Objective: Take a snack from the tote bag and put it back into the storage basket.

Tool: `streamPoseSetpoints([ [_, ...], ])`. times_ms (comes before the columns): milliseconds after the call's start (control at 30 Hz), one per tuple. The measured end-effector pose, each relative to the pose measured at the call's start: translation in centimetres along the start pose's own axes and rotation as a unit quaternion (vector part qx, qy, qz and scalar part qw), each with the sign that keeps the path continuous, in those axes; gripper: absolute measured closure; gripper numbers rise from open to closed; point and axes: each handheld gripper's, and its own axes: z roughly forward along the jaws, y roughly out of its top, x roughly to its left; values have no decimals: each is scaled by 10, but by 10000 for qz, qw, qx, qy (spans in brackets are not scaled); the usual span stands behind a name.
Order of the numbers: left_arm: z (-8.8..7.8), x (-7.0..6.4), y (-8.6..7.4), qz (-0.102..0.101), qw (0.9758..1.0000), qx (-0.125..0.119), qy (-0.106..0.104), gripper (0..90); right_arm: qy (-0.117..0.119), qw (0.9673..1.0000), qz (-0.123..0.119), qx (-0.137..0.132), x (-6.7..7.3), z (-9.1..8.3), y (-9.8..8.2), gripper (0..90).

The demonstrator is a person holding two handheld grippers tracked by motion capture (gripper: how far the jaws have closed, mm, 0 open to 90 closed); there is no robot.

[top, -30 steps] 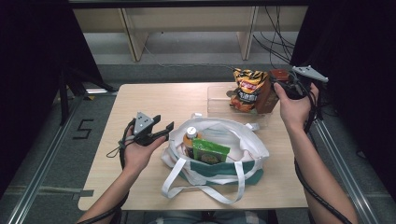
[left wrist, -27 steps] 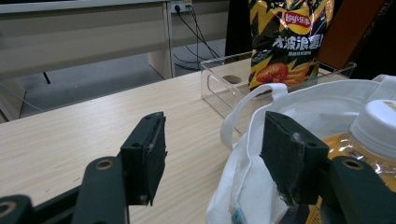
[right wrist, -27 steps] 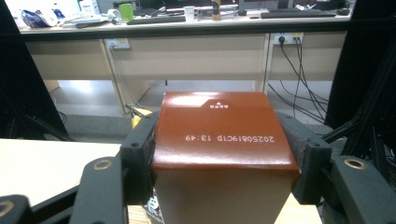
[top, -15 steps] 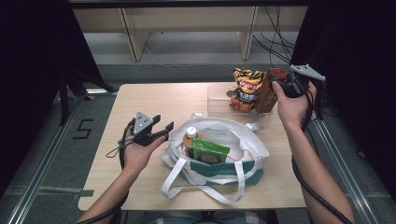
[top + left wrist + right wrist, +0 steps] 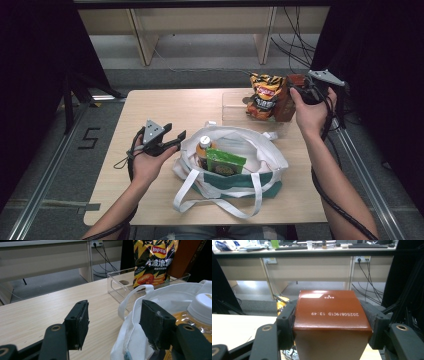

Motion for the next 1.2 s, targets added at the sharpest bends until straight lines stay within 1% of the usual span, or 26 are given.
streamPoseSetpoints([
  [33, 0, 0, 0, 0, 10000, -1, 0, 395, -14, 9999, 133, 63, 2, 1, -1, 392],
  [67, 0, 0, 0, -1, 10000, 0, 0, 395, -8, 9999, 122, 90, 1, 2, -2, 392],
  [133, 0, 1, 0, 4, 10000, 0, 1, 395, -24, 9997, 181, 130, 1, 3, -3, 391],
  [167, 0, 1, 0, 8, 10000, 3, 0, 395, -21, 9998, 143, 129, 0, 4, -3, 392],
  [200, 0, 0, 0, 8, 10000, 7, -1, 394, -25, 9997, 170, 149, 0, 4, -3, 391],
  [233, 0, 0, 0, 17, 10000, 6, -2, 395, -23, 9998, 112, 146, 0, 5, -3, 391],
  [300, 0, 0, 0, 11, 10000, 3, -3, 395, -22, 9998, 93, 166, 0, 6, -3, 391],
  [367, 0, 0, 0, 5, 10000, -2, -5, 395, -8, 9997, 79, 223, 0, 7, -2, 391],
  [400, 0, 0, 0, 7, 10000, -4, -5, 395, -33, 9996, 183, 234, 1, 7, -2, 391],
  [433, 0, 0, 0, 3, 10000, -2, -1, 394, -28, 9996, 155, 234, 0, 8, -2, 391],
  [500, 0, 0, 0, -3, 10000, -1, 1, 395, -22, 9996, 177, 237, 0, 9, -2, 391],
  [567, 0, 0, 0, 1, 10000, 1, -2, 395, -27, 9996, 123, 235, -1, 10, -3, 391],
  [667, 0, 0, 0, 16, 10000, 6, -2, 395, -16, 9994, 213, 268, 0, 10, -4, 391],
  [733, 0, 0, 0, 24, 10000, 8, -5, 395, -18, 9995, 147, 267, -1, 12, -3, 391],
  [800, 0, 0, 0, 25, 10000, 7, -5, 394, -12, 9993, 188, 329, 0, 12, -3, 391],
  [900, 0, 0, 0, 21, 10000, 5, -6, 395, 1, 9996, 44, 289, -3, 14, -3, 390],
  [933, 0, 0, 0, 21, 10000, 4, -8, 395, -23, 9995, 112, 309, -2, 14, -3, 390],
  [1000, 0, 0, 0, 52, 10000, 4, -12, 395, 11, 9990, 211, 404, -2, 14, -2, 390],
  [1033, 0, -1, 0, 18, 10000, 4, -11, 395, -8, 9991, 176, 394, -3, 14, -3, 390],
  [1100, 0, -1, 0, 26, 10000, 8, -16, 395, 8, 9992, 143, 370, -4, 15, -3, 390],
  [1133, 0, -1, 0, 27, 10000, 11, -15, 395, -12, 9989, 213, 408, -3, 15, -3, 390],
  [1167, 0, -1, 0, 26, 10000, 12, -15, 394, 6, 9988, 225, 425, -3, 15, -3, 390],
  [1200, 0, -1, 0, 29, 10000, 17, -15, 395, -4, 9990, 158, 425, -4, 16, -3, 390],
])
